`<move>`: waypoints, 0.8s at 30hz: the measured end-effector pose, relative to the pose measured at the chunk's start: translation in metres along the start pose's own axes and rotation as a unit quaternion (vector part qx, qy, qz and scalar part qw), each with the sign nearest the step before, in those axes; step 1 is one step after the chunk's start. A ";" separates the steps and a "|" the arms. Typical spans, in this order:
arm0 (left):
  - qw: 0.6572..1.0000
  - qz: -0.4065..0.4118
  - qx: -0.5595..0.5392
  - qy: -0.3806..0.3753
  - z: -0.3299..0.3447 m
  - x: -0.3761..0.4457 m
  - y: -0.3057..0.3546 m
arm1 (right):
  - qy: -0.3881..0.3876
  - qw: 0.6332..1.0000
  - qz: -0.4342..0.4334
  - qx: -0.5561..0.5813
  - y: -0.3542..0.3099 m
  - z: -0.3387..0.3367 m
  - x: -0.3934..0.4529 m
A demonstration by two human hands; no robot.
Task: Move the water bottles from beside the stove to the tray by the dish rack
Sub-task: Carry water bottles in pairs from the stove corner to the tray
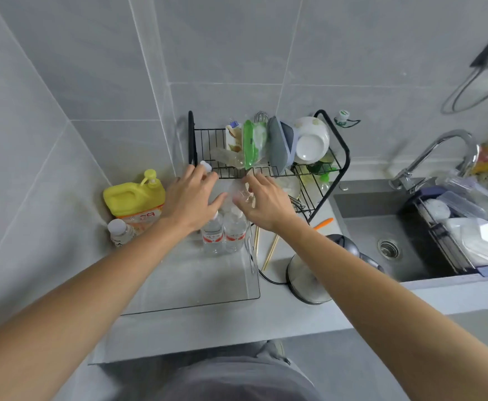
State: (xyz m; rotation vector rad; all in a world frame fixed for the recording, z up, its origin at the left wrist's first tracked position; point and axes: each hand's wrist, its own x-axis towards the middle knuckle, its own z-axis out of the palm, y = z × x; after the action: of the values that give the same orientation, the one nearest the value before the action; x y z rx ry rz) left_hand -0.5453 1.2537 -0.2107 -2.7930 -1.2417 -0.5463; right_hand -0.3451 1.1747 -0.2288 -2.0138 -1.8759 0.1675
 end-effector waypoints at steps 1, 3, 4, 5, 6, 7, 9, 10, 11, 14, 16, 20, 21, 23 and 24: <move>1.000 0.029 -0.002 0.010 -0.006 0.004 0.005 | 0.031 0.999 0.010 0.004 -0.001 -0.009 -0.006; 0.998 0.065 -0.015 0.020 -0.020 0.008 0.020 | 0.092 0.996 0.017 0.006 -0.001 -0.023 -0.019; 0.995 0.091 -0.021 0.031 -0.027 0.013 0.031 | 0.120 0.992 0.031 0.004 0.000 -0.035 -0.030; 0.994 0.096 -0.023 0.041 -0.031 0.015 0.033 | 0.135 0.990 0.031 0.000 -0.002 -0.038 -0.032; 0.991 0.114 -0.034 0.053 -0.037 0.018 0.051 | 0.154 0.987 0.050 -0.016 0.003 -0.051 -0.047; 0.988 0.133 -0.042 0.061 -0.041 0.022 0.067 | 0.166 0.983 0.070 -0.033 0.007 -0.063 -0.062; 0.986 0.148 -0.050 0.057 -0.046 0.026 0.093 | 0.180 0.978 0.092 -0.053 0.015 -0.078 -0.081; 0.984 0.160 -0.049 0.052 -0.047 0.027 0.109 | 0.184 0.975 0.107 -0.061 0.021 -0.087 -0.095; 0.984 0.169 -0.047 0.044 -0.049 0.026 0.125 | 0.192 0.972 0.120 -0.067 0.029 -0.095 -0.109; 0.977 0.202 -0.054 0.029 -0.050 0.019 0.183 | 0.204 0.961 0.167 -0.078 0.056 -0.122 -0.158; 0.973 0.223 -0.062 0.025 -0.049 0.010 0.225 | 0.208 0.954 0.199 -0.082 0.074 -0.139 -0.197; 0.963 0.257 -0.078 -0.002 -0.044 -0.010 0.320 | 0.215 0.938 0.252 -0.101 0.118 -0.172 -0.293; 0.960 0.268 -0.081 -0.015 -0.042 -0.018 0.348 | 0.216 0.933 0.270 -0.105 0.131 -0.181 -0.322; 0.952 0.289 -0.095 -0.037 -0.038 -0.035 0.406 | 0.223 0.918 0.309 -0.111 0.153 -0.201 -0.379; 0.947 0.301 -0.103 -0.042 -0.036 -0.044 0.436 | 0.223 0.910 0.330 -0.115 0.164 -0.210 -0.407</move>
State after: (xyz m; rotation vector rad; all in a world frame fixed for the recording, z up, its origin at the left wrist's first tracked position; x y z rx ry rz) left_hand -0.2671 0.9197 -0.1444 -3.1615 -0.2909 -0.5297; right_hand -0.1608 0.7290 -0.1625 -2.5100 -0.9283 -0.3314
